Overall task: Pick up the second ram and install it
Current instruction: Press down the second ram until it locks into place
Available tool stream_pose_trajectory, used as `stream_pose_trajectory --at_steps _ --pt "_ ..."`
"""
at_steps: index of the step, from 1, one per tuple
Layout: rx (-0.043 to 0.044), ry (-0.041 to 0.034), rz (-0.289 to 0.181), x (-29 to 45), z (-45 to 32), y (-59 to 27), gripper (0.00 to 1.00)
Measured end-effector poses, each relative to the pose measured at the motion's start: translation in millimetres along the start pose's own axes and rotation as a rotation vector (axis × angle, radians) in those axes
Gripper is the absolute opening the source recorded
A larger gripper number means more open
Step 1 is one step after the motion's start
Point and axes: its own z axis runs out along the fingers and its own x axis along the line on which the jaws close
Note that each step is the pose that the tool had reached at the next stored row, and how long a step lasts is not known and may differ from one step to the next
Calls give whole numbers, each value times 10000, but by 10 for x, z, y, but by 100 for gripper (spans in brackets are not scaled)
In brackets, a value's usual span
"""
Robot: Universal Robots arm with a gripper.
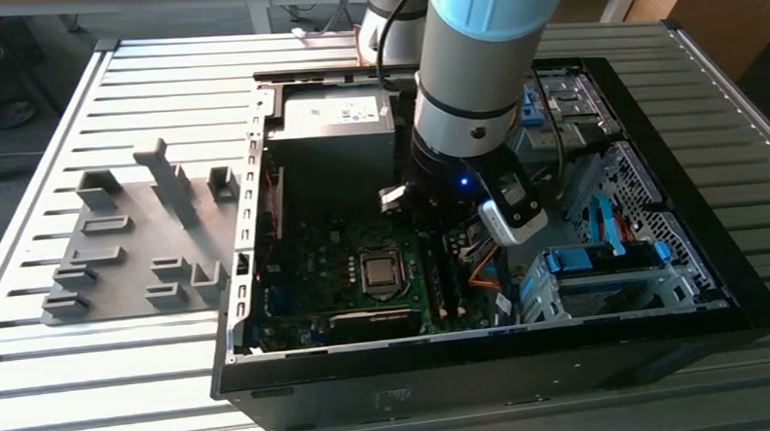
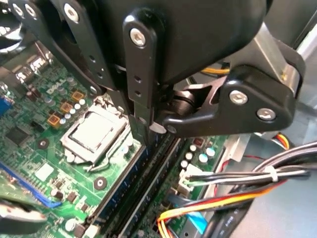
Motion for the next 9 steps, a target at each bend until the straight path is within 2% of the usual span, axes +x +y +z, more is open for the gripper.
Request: stream_pose_trajectory --at_steps 2,9 --pt "4 1 0 1 -39 0 11" --pt "4 1 0 1 -45 0 11"
